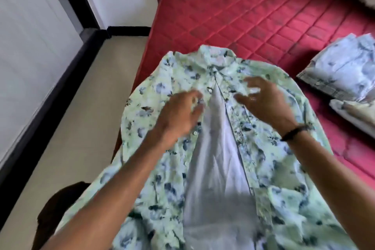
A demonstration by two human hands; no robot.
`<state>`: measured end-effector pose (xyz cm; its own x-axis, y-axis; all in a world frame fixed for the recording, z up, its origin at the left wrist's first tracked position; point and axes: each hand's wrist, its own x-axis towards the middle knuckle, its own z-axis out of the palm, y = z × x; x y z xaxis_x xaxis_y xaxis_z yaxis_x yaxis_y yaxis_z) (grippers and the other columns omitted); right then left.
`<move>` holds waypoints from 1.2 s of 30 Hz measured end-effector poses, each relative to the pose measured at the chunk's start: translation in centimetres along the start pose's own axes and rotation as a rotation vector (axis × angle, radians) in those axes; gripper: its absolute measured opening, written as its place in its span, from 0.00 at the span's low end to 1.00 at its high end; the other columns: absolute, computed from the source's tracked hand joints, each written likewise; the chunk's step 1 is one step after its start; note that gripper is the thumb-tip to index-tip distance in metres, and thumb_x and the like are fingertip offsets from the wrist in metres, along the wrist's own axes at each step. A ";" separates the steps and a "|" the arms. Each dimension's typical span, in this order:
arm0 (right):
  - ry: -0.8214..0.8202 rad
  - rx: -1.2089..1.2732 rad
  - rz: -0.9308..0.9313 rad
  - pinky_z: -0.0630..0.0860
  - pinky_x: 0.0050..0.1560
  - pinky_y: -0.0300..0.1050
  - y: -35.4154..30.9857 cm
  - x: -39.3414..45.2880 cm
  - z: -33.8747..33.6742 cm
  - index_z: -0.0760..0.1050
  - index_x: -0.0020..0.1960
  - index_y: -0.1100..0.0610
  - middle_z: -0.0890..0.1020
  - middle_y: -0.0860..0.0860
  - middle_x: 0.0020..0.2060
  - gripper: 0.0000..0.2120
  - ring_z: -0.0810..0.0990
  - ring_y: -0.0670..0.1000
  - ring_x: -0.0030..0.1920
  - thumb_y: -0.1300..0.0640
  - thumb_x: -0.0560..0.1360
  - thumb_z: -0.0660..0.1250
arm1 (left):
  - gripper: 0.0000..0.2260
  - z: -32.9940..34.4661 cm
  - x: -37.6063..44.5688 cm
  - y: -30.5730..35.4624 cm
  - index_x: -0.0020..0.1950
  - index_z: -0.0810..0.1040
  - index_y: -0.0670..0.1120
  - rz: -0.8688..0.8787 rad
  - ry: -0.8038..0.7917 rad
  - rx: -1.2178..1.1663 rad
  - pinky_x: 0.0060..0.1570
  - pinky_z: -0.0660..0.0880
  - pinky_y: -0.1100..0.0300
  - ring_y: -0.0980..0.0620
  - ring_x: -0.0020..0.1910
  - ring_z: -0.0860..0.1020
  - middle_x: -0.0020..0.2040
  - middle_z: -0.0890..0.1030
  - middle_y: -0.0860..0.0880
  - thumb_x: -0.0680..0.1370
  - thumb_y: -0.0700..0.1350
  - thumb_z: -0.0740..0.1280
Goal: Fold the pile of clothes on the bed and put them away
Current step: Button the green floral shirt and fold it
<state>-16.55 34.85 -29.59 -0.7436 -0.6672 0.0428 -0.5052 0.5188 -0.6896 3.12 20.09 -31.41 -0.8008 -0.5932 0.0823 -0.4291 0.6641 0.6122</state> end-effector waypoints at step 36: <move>-0.225 -0.233 0.018 0.76 0.43 0.50 3.5 -30.9 0.2 0.73 0.63 0.47 0.83 0.46 0.48 0.18 0.82 0.55 0.53 0.55 0.74 0.70 | 0.10 -5.6 -29.7 6.6 0.64 0.78 0.47 -0.073 0.580 -0.108 0.56 0.75 0.66 0.63 0.53 0.78 0.54 0.80 0.63 0.84 0.47 0.66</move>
<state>4.76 57.21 -33.46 -0.6513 -0.7445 -0.1467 -0.5985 0.6228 -0.5040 26.39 39.53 -25.40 -0.3987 -0.8074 0.4350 -0.4054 0.5806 0.7061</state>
